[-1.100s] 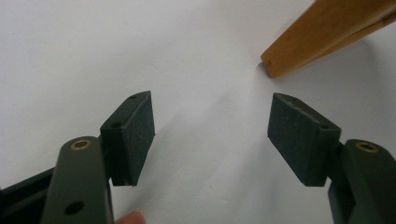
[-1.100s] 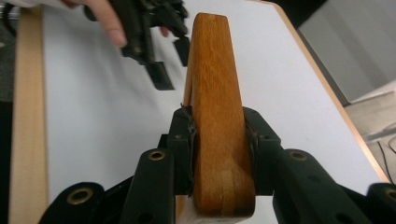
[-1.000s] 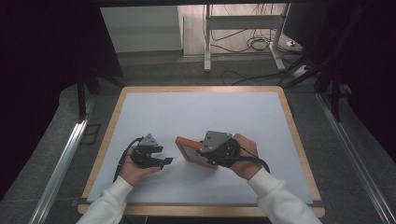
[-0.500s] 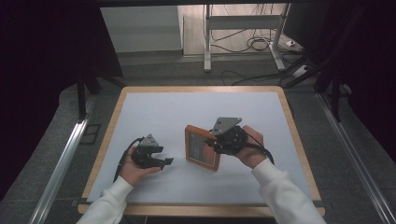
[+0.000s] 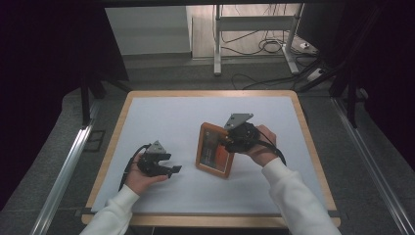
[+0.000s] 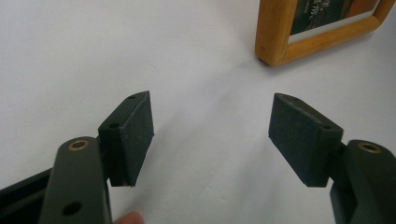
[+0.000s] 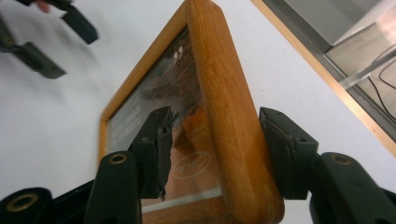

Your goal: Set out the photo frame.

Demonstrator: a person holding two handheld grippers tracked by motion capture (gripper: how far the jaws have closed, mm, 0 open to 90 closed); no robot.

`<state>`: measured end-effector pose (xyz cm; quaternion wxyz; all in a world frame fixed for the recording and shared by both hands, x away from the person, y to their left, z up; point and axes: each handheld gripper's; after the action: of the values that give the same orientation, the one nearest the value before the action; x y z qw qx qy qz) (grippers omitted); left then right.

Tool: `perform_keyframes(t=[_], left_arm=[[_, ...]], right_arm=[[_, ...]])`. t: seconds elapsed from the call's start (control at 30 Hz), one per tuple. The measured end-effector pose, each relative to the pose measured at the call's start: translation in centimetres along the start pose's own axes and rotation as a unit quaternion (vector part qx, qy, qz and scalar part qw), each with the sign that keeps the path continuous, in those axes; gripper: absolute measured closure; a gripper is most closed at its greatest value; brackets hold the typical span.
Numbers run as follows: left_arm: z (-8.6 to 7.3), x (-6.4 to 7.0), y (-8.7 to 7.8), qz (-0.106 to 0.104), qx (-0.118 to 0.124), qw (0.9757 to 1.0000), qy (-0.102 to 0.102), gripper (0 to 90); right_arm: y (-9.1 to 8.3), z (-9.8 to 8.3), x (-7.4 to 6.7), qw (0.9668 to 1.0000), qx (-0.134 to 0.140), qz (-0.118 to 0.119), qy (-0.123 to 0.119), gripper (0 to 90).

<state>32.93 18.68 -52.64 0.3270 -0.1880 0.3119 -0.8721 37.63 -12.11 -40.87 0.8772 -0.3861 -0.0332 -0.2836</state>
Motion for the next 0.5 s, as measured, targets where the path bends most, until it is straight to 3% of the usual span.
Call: perform_keyframes(t=[0.1,0.27,0.5], left_arm=[[0.00,0.03,0.02,0.000,-0.001,1.0000,0.001,30.7],[-0.01,0.05,-0.04,0.000,0.002,1.0000,0.001,30.7],[-0.01,0.07,-0.02,0.000,0.001,1.0000,0.002,30.6]], right_arm=[[0.27,0.07,0.36,0.9999,0.005,0.000,0.011,46.1],[0.58,0.39,0.15,0.9999,0.005,-0.011,0.007,43.8],[-0.05,-0.08,-0.02,0.9996,0.012,-0.018,0.015,37.8]])
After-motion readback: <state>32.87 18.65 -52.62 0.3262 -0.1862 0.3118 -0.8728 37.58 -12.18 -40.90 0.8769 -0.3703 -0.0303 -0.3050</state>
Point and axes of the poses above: each handheld gripper's, and its own axes: y roughly forward along the jaws, z roughly out of its top, x roughly to its right, and after that the axes turned 2 degrees about x, right-handed
